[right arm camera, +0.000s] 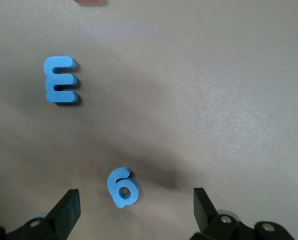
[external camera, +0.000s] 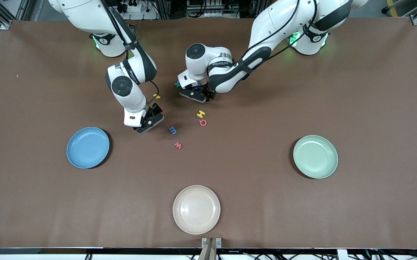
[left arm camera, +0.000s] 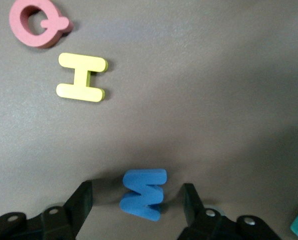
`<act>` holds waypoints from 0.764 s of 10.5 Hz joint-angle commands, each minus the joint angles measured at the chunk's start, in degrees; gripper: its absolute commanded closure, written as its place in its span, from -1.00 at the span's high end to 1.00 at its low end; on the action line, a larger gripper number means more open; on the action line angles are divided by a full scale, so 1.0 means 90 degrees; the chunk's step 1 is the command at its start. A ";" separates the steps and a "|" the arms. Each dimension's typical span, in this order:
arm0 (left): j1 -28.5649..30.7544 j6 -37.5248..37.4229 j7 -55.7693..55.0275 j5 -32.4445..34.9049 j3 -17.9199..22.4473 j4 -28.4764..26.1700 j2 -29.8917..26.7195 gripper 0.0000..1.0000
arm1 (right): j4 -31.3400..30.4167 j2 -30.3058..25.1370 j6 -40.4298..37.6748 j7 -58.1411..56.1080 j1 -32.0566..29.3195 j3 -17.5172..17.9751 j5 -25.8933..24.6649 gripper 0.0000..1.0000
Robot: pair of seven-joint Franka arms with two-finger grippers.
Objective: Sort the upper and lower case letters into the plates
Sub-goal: 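Lower the left gripper onto the W while the right gripper lowers onto the 6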
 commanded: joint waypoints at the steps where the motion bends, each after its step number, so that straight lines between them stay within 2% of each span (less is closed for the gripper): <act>1: -0.0144 0.0145 -0.0298 0.0263 0.0120 0.0079 0.0080 0.37 | -0.0104 0.0012 0.0125 0.0395 0.0347 -0.0031 0.0092 1.00; 2: -0.0134 0.0145 -0.0298 0.0263 0.0120 0.0079 0.0080 -0.04 | -0.0104 0.0119 0.0328 0.0484 0.0426 -0.0031 0.0092 1.00; 4: -0.0095 0.0145 -0.0356 0.0263 0.0130 0.0060 0.0041 -1.00 | -0.0114 0.0295 0.0544 0.0495 0.0417 -0.0031 0.0092 1.00; 6: 0.0264 0.0029 -0.0406 0.0215 0.0130 -0.0144 -0.0201 -1.00 | -0.0114 0.0315 0.0545 0.0495 0.0388 -0.0040 0.0092 1.00; 8: 0.0898 0.0009 -0.0376 0.0186 0.0091 -0.0748 -0.0893 -1.00 | -0.0123 0.0315 0.0535 0.0495 0.0349 -0.0041 0.0092 1.00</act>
